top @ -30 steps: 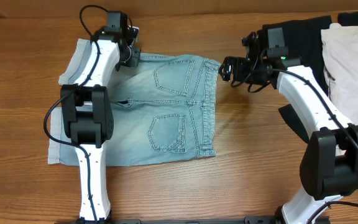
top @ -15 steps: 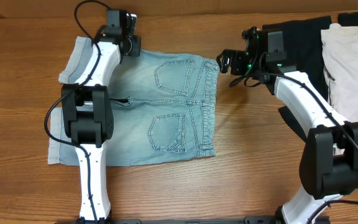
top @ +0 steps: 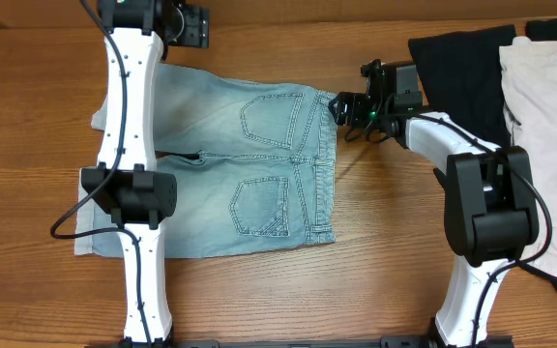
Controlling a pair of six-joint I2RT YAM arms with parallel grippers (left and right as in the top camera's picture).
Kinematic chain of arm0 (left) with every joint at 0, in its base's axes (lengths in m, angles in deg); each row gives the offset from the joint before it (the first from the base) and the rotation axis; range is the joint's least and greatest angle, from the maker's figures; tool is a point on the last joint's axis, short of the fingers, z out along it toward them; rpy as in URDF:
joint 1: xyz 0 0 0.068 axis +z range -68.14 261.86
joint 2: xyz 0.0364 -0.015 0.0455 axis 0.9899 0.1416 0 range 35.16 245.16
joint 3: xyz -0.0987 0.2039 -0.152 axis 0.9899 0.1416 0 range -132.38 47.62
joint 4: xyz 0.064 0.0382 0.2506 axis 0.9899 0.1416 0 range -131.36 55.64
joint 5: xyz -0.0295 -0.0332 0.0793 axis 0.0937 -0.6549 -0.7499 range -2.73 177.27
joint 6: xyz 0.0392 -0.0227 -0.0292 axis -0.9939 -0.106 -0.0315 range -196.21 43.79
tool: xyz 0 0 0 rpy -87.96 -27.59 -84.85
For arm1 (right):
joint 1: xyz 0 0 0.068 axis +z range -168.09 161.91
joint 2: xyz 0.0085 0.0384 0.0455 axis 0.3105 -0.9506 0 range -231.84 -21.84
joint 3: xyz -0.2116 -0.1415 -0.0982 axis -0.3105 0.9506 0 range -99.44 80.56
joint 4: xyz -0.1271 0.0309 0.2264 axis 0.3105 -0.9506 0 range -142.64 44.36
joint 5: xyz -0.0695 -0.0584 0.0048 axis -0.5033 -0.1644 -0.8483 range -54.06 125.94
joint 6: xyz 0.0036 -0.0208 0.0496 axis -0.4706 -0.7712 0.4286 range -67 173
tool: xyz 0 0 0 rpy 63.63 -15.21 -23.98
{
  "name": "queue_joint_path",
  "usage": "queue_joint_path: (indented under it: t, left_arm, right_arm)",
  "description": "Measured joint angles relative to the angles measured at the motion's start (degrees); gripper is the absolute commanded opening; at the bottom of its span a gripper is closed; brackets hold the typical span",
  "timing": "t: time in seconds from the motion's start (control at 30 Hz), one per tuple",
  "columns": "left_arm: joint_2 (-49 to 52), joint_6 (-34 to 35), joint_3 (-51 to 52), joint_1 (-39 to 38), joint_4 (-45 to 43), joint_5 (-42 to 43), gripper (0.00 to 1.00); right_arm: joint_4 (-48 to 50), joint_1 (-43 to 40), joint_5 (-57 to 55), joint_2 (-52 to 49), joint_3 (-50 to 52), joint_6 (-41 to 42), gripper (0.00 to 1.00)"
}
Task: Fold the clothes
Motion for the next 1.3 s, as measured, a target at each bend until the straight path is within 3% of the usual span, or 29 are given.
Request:
queue_joint_path:
  t: [0.27,0.3,0.33,0.4,0.67,0.97,1.0,1.07,1.1,1.3]
  left_arm:
    - [0.0,0.0,-4.07,-0.02,6.23,0.0,0.76]
    - [0.0,0.0,-4.07,0.0,6.91,0.0,0.76]
    - [0.0,0.0,-4.07,0.0,7.37,0.0,0.76]
    - [0.0,0.0,-4.07,-0.02,8.2,0.02,0.76]
    - [0.0,0.66,-4.07,0.0,9.84,0.0,0.76]
    - [0.0,1.46,-4.07,-0.02,9.66,-0.13,0.76]
    - [0.0,1.49,-4.07,-0.02,9.38,-0.31,0.77]
    - [0.0,1.49,-4.07,0.0,8.9,-0.5,0.78]
    - [0.0,1.49,-4.07,-0.02,8.52,-0.68,0.8]
    - [0.0,1.7,-5.03,0.0,8.04,-0.9,0.84]
  right_arm:
    - [8.17,0.02,3.04,-4.24,0.04,0.26,0.59]
    - [9.05,0.02,3.41,-4.57,0.04,0.46,0.54]
    - [9.92,0.02,3.85,-5.01,0.04,0.61,0.29]
    - [11.23,0.02,4.63,-5.46,0.02,0.57,0.05]
    - [11.56,0.35,5.46,-6.64,-2.32,2.95,0.04]
    - [1.33,-1.6,4.24,-7.34,-17.31,2.38,0.04]
    - [1.25,-2.1,3.89,-7.34,-18.4,2.27,0.21]
    - [0.9,-3.06,3.21,-7.34,-19.74,2.19,0.9]
    - [0.31,-3.52,2.67,-7.34,-20.24,2.05,1.0]
    - [-14.03,-5.64,0.92,-7.3,-24.79,1.77,1.0]
